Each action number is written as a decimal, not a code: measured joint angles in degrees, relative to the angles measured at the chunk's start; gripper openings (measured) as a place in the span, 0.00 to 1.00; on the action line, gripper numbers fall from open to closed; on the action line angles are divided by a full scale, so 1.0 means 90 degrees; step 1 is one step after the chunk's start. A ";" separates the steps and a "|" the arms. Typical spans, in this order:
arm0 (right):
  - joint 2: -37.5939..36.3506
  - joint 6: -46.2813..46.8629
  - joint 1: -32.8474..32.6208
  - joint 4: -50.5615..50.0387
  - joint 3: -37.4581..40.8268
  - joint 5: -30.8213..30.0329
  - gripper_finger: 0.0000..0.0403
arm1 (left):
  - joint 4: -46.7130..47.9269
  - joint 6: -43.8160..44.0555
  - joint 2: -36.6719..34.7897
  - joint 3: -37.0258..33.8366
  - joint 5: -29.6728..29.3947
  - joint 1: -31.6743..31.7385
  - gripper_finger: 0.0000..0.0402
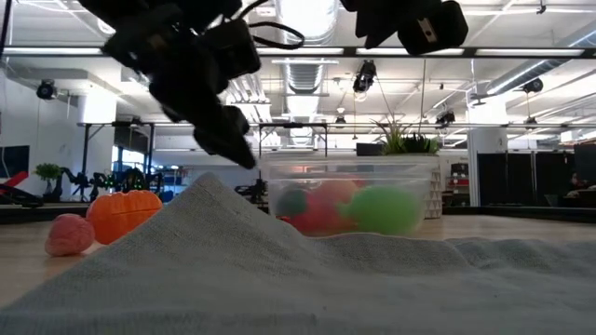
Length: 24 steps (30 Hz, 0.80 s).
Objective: Pick and placing Produce into tupperware
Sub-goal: Adjust the transparent container on the table, then put the red cherry into the transparent container
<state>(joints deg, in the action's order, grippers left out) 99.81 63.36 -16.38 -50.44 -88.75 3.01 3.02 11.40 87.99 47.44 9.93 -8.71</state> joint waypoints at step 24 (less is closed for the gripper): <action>0.0051 -0.3053 -0.0541 -0.0040 0.0006 -0.1081 0.33 | 0.2295 0.0855 -0.1783 0.0104 0.0002 -0.0200 0.61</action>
<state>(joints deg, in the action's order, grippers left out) 100.27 35.88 -21.25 -50.80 -88.69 -6.73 23.67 19.09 71.94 48.38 9.96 -10.51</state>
